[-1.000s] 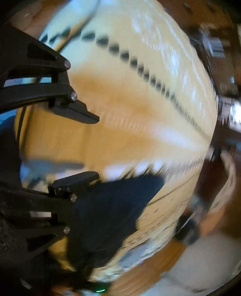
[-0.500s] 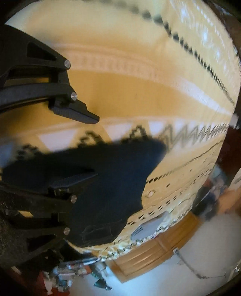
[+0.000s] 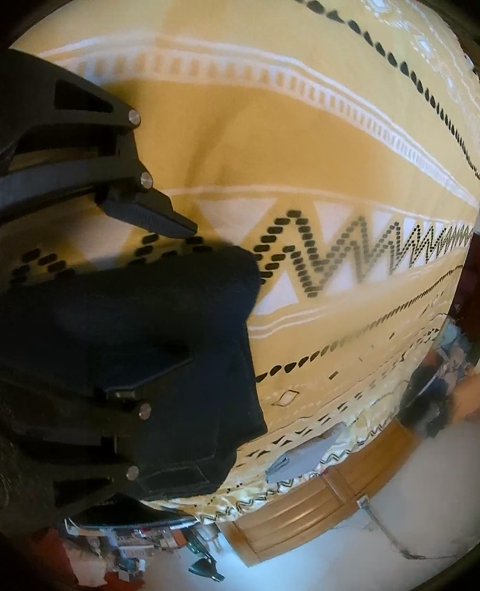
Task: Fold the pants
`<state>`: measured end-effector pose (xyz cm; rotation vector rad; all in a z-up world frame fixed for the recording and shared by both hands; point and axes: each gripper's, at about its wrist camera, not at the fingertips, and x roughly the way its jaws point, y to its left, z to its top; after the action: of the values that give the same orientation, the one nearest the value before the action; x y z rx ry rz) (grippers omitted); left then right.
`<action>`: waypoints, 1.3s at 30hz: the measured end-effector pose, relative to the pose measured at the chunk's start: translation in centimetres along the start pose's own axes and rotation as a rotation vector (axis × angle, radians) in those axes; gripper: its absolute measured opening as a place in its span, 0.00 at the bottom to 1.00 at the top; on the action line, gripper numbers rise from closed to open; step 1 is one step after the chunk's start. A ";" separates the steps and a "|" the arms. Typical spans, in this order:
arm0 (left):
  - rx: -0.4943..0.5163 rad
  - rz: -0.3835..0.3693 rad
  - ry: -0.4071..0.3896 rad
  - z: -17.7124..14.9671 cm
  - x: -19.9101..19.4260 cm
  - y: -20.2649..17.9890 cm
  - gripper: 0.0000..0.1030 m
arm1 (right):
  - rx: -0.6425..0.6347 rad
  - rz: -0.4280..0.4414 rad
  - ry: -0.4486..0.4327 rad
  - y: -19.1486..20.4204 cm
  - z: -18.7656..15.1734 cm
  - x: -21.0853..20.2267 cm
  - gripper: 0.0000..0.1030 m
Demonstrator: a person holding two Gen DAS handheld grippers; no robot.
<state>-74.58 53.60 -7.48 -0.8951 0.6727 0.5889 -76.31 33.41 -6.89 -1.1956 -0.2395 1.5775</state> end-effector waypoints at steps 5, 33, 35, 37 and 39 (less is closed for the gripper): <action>0.017 0.025 -0.001 0.2 0.1 0.0 0.50 | 0.031 0.018 0.018 0.6 1.6 0.7 0.43; 0.235 -0.086 -0.135 6.1 1.7 -28.0 0.15 | 1.212 0.323 -0.191 -23.5 -18.8 -11.5 0.13; 0.250 -0.107 -0.089 5.9 5.1 -30.9 0.15 | 1.335 0.357 -0.190 -24.4 -23.1 -11.9 0.13; 0.268 -0.114 -0.034 5.1 8.9 -33.5 0.15 | 1.441 0.380 -0.184 -25.0 -27.5 -12.0 0.13; 0.281 -0.106 0.012 4.3 12.0 -35.4 0.15 | 1.537 0.406 -0.180 -24.7 -31.2 -12.2 0.13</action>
<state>-40.56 41.81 3.35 -0.6669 0.6945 0.3830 -37.88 20.19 2.04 0.1360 1.0114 1.5600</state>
